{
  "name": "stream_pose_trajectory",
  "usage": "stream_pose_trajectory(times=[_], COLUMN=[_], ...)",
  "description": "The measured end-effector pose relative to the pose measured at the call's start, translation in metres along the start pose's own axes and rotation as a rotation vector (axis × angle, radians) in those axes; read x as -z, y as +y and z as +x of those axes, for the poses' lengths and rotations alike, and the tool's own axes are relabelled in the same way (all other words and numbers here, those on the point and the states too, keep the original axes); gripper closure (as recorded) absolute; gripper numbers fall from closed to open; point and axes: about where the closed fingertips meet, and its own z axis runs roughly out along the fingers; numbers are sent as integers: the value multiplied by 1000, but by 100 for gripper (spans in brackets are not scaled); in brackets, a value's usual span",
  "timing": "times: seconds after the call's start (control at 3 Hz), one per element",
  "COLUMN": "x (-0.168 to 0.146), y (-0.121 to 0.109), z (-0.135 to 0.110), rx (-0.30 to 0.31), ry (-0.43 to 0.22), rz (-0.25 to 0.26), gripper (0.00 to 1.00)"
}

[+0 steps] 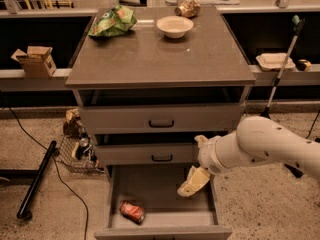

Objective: Pick coke can from bottom drawer and place on counter

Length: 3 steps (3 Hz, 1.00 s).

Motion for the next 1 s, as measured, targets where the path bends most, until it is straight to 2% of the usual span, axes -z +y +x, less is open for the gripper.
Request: stream_pose_trajectory(times=[0.33,0.67,1.0], x=[-32,-89,-148], y=[3,6,11], z=[8,21,36], rx=[41,80,80], ry=[-19,-74,-137], rz=[-21,-60,-131], gripper=[0,0,0])
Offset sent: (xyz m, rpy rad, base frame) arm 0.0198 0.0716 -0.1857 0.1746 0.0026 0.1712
